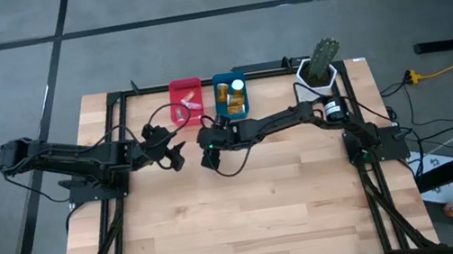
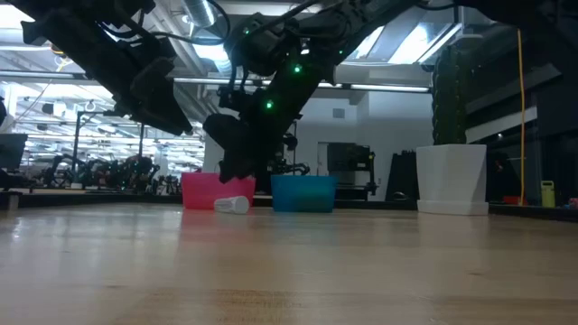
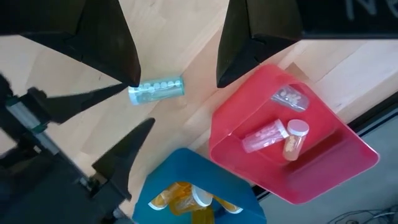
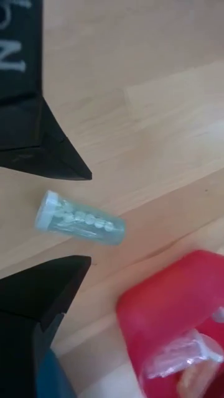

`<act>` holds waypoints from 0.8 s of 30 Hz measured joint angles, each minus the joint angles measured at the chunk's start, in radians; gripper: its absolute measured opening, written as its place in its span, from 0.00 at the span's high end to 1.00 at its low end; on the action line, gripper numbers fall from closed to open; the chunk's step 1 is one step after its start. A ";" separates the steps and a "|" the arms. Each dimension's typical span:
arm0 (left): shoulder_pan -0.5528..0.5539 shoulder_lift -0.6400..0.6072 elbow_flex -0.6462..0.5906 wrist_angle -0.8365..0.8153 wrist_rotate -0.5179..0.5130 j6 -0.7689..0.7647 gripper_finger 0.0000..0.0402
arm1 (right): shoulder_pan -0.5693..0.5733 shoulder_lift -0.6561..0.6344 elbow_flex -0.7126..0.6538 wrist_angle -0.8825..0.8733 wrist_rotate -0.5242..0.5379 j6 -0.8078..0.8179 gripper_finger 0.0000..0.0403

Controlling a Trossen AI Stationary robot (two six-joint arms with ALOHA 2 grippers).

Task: Pick and place medicine bottles into bin by pill shape (circle, oval)
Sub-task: Put the blue tablet bottle into the red bin

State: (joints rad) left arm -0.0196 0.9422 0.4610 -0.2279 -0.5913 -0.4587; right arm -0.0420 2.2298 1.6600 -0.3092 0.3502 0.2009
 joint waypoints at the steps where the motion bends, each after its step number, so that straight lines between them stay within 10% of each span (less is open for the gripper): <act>1: 0.000 0.000 0.000 0.000 -0.002 0.000 0.49 | -0.002 0.003 0.000 -0.001 -0.001 0.003 0.48; 24: 0.002 -0.090 0.001 -0.043 -0.037 -0.036 0.49 | -0.049 0.089 -0.002 0.040 -0.109 0.034 0.48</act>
State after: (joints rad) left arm -0.0181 0.8525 0.4620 -0.2706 -0.6285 -0.4946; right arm -0.0914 2.3184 1.6577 -0.2691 0.2415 0.2352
